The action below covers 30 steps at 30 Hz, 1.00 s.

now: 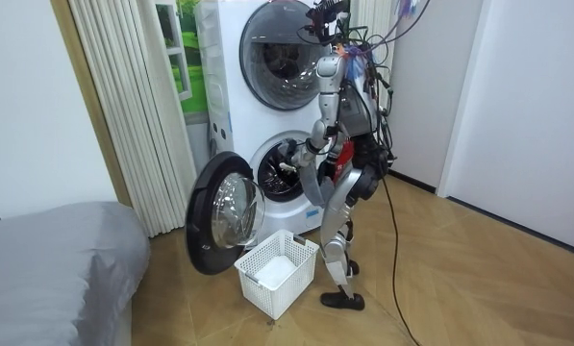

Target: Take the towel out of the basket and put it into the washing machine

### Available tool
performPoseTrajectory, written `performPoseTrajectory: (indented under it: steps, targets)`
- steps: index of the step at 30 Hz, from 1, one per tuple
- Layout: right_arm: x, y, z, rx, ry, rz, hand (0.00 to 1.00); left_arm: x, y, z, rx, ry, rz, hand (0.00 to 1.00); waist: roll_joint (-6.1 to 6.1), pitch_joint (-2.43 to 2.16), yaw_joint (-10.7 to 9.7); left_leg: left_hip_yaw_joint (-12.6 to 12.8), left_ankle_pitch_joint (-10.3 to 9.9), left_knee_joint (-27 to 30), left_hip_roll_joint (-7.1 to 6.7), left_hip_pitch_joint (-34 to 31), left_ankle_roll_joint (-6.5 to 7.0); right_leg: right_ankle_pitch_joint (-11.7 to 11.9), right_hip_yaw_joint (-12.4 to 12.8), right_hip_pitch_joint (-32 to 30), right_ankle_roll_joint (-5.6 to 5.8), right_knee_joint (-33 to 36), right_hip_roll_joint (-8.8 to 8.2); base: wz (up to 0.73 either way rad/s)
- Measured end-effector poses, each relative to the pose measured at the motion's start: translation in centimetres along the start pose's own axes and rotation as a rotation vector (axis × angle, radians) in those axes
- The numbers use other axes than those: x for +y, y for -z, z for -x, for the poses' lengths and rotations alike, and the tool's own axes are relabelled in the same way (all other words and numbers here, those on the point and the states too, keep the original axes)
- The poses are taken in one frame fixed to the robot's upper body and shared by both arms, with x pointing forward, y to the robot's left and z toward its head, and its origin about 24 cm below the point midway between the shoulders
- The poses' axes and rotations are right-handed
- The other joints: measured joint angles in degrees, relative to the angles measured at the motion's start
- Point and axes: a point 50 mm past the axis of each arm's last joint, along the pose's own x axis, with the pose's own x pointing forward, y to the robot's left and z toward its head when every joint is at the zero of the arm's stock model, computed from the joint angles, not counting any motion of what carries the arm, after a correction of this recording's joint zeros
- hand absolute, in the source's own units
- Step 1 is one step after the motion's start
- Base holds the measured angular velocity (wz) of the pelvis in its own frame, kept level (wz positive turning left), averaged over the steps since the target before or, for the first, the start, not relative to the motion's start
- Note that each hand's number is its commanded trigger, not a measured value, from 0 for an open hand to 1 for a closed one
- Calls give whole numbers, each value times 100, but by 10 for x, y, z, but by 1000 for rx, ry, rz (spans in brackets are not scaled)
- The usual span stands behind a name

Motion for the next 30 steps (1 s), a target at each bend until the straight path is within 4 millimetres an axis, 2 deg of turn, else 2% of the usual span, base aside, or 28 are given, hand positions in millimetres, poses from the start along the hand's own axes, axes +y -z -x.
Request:
performPoseTrajectory:
  steps: [6,12,14,17,19,26,30]
  targets:
    - [-2,10,2,28,45,-2,100,7,1,4,-16,-25,55,0,44,0,233,3,10,-46,-7,15,-24,10,10,-5,-18,11,34,-1]
    - [-10,17,5,45,93,-11,100,45,12,37,21,-201,32,0,198,3,465,4,28,-114,-27,12,-49,6,24,-39,-26,0,36,0]
    - [-14,17,6,42,114,-25,100,58,14,53,41,-288,-29,0,204,4,541,23,31,-125,-39,0,-55,-19,19,-84,-41,53,6,0]
    - [-24,18,9,38,148,-58,100,69,12,63,76,-394,-146,0,219,1,642,15,33,-126,-98,-4,-52,-80,1,-122,-40,156,-64,6]
    - [-27,15,9,27,164,-78,100,73,13,68,112,-447,-248,0,218,2,640,5,33,-125,-122,-1,-52,-103,-1,-133,-38,193,-88,5]
    - [-40,16,13,-2,244,-262,100,91,35,92,351,-620,-603,0,222,1,689,6,34,-115,-138,-9,-49,-129,-24,-141,-36,212,-122,1]
    - [-51,16,17,-16,294,-359,100,96,41,101,409,-675,-712,0,221,0,796,10,37,-116,-147,-56,-44,-133,-24,-200,-36,220,-137,0]
